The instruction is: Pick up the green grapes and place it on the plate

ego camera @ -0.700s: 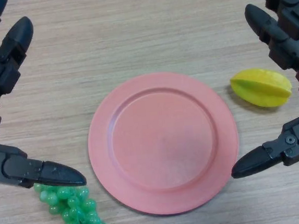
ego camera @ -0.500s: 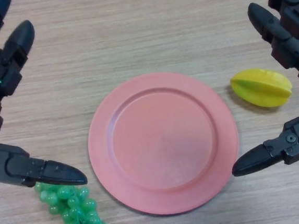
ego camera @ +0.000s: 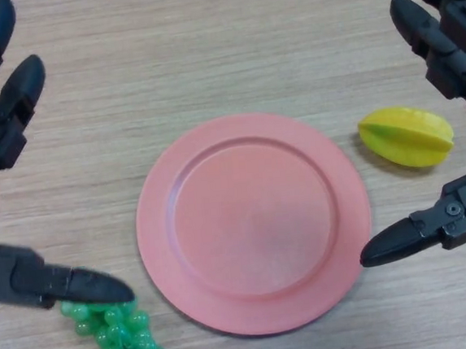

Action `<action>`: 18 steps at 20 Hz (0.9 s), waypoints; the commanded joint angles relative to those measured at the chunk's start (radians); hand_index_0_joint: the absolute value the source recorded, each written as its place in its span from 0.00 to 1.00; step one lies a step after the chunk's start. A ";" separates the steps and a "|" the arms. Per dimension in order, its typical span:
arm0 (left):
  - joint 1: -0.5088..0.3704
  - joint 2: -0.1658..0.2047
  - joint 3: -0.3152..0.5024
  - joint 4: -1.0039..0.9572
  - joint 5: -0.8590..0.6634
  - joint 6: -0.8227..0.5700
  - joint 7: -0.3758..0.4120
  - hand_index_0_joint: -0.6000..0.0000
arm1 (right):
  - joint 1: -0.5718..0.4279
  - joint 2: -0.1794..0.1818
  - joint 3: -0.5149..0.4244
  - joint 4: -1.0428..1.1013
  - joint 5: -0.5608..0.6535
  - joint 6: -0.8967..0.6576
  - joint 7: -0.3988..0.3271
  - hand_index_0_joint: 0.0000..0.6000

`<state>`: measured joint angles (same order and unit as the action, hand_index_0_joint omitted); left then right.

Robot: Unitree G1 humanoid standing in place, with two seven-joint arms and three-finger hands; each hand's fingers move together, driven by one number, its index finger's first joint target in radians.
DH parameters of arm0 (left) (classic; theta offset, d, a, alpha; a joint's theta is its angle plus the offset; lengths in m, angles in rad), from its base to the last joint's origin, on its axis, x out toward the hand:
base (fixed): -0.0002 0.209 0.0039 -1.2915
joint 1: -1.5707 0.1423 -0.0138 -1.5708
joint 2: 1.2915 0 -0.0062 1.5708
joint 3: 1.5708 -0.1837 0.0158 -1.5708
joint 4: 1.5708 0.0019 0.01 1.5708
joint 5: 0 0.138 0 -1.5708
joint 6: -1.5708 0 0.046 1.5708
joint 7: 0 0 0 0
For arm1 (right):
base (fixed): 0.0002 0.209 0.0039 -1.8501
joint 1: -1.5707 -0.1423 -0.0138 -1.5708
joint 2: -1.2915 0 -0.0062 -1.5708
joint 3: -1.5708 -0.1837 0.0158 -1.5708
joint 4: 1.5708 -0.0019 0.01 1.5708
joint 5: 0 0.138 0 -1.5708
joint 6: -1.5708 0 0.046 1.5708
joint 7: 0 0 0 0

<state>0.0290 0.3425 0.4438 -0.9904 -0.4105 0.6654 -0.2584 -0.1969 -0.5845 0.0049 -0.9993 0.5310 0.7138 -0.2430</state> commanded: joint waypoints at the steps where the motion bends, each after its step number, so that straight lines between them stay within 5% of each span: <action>1: 0.055 -0.028 0.013 -0.013 0.226 -0.289 -0.074 1.00 | -0.046 0.000 -0.040 -0.048 -0.092 -0.097 0.005 0.00; 5: 0.212 -0.137 -0.031 0.028 0.518 -0.539 -0.150 1.00 | -0.083 0.062 -0.011 -0.048 -0.168 -0.052 0.062 0.00; 9: 0.386 -0.152 -0.133 0.113 0.764 -0.702 -0.028 1.00 | -0.135 0.101 0.022 -0.048 -0.217 -0.002 0.099 0.00; 13: 0.505 -0.152 -0.204 0.190 0.962 -0.684 0.015 1.00 | -0.180 0.167 0.054 -0.048 -0.259 0.053 0.142 0.00; 18: 0.525 -0.152 -0.186 0.341 1.187 -0.762 0.105 1.00 | -0.199 0.174 0.043 -0.048 -0.253 0.067 0.159 0.00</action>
<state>0.5427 0.1729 0.2032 -0.5922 0.7718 -0.0236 -0.2246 -0.3642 -0.4017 0.1146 -0.9996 0.3357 0.8858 -0.0820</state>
